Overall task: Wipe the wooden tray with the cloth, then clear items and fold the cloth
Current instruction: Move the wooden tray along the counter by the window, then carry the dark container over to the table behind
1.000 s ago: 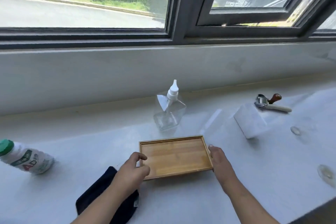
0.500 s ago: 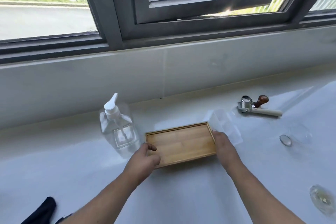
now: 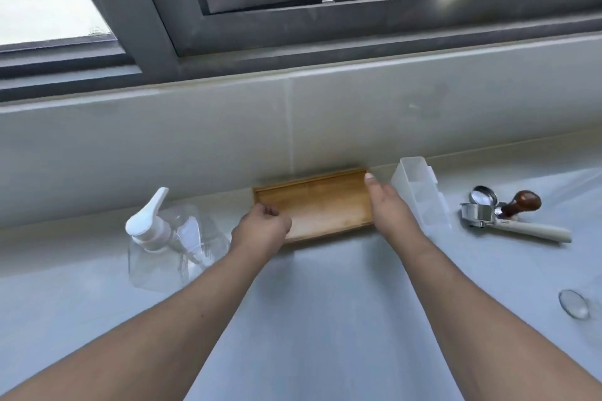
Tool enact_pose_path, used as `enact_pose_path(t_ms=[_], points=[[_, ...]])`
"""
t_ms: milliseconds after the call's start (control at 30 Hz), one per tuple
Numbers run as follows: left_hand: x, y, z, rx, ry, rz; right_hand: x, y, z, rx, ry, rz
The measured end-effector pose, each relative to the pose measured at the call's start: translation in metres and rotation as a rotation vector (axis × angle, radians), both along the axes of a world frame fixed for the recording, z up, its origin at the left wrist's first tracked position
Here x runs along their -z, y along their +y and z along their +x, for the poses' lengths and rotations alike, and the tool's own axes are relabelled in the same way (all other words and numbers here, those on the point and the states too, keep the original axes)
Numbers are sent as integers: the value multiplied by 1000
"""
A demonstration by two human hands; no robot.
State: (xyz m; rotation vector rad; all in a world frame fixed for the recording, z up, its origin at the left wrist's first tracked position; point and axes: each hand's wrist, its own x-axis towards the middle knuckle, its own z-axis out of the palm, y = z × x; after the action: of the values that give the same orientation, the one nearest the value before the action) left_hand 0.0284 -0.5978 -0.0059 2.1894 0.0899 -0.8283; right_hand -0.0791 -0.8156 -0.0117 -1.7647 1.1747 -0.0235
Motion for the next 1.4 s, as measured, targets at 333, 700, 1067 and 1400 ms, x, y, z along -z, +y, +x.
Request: enact_pose_path(t_ms=[333,700,1067,1400], points=[[-2,13,-8,99,-92,27,7,36,-21,-53,-77,-177],[-59,190,-89,276,-251,-31,-10,219,-96,-274,-14,-321],[-88,500,-84,-26,-506,32,-75,499,-34,-626,-226,-411],[-128,789,-82,-353,-594,208,-97,760,15,-957,-285,-359]])
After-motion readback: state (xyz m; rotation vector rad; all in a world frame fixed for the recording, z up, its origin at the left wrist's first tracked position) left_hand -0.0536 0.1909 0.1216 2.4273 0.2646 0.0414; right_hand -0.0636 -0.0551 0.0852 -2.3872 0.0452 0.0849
